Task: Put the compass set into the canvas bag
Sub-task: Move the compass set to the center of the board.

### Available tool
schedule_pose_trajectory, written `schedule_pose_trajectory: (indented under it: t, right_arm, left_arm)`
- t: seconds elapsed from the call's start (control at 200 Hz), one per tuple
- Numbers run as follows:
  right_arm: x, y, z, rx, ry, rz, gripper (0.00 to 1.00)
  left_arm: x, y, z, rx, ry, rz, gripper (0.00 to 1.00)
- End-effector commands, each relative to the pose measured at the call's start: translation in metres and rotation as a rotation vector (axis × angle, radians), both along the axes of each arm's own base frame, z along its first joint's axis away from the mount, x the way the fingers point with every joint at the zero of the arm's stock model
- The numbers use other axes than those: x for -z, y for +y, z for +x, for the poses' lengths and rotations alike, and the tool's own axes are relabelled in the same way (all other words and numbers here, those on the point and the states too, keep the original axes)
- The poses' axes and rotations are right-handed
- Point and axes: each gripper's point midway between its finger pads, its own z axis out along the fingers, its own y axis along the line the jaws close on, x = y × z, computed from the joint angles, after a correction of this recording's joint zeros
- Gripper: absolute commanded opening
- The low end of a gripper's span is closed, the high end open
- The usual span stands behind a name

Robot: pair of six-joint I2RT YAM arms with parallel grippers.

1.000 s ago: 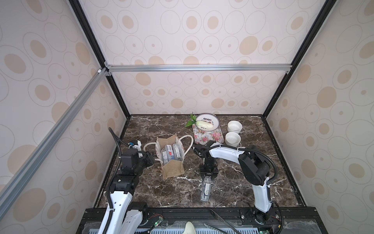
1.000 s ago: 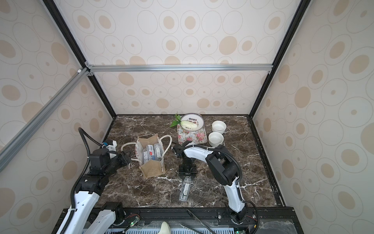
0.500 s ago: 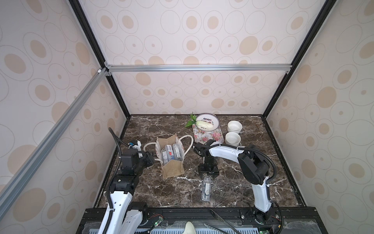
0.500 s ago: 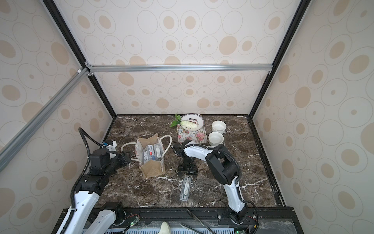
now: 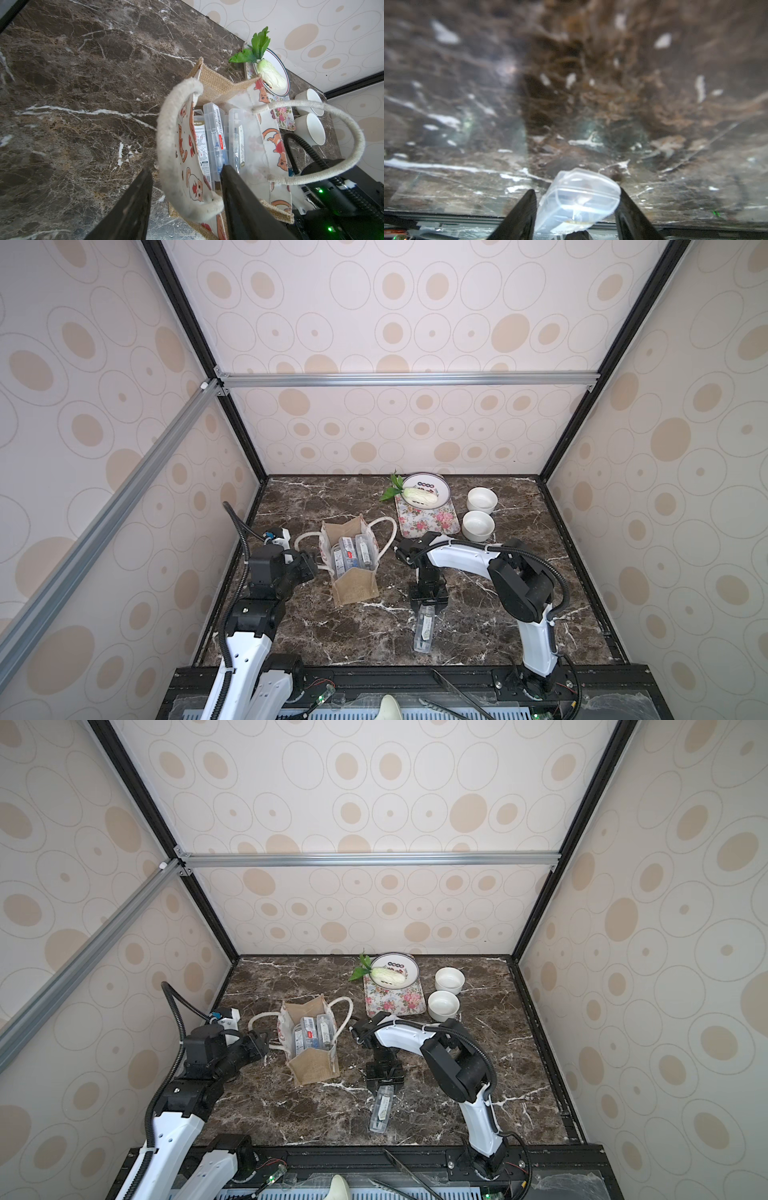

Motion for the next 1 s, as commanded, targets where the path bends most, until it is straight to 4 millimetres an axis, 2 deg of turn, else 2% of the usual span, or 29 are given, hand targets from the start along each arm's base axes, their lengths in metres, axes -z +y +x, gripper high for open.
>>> schedule_pose_trajectory:
  t: [0.0,0.14,0.3,0.525,0.665,0.74,0.81,0.885,0.995]
  right_arm:
    - [0.001,0.0,0.0,-0.009,0.015,-0.016,0.52]
    - [0.0,0.0,0.003,-0.003,0.008,-0.003,0.39]
    - [-0.002,-0.004,0.015,0.0,-0.014,0.004,0.36]
    - [-0.007,-0.009,0.062,-0.018,-0.081,0.003,0.36]
    - [-0.005,-0.02,0.091,-0.073,-0.12,-0.06,0.36]
    - [-0.008,-0.024,0.1,-0.093,-0.14,-0.088,0.39]
    - [-0.012,-0.024,0.103,-0.094,-0.156,-0.086,0.49]
    - [-0.017,-0.022,0.098,-0.082,-0.16,-0.071,0.61]
    - [-0.024,-0.021,0.082,-0.092,-0.18,-0.062,0.72]
  left_arm:
    - [0.001,0.0,-0.003,0.012,0.009,0.023,0.53]
    - [0.001,0.0,-0.002,0.009,0.009,0.024,0.53]
    - [0.001,0.001,-0.002,0.006,0.008,0.024,0.53]
    - [0.0,0.001,-0.002,0.001,0.003,0.022,0.53]
    - [0.0,0.003,-0.002,-0.005,0.003,0.025,0.53]
    - [0.001,0.003,-0.002,-0.007,0.005,0.023,0.53]
    - [0.002,0.002,-0.001,-0.007,0.005,0.021,0.53]
    - [0.002,0.002,-0.001,-0.007,0.004,0.02,0.53]
    - [0.001,0.003,0.0,-0.006,0.0,0.021,0.53]
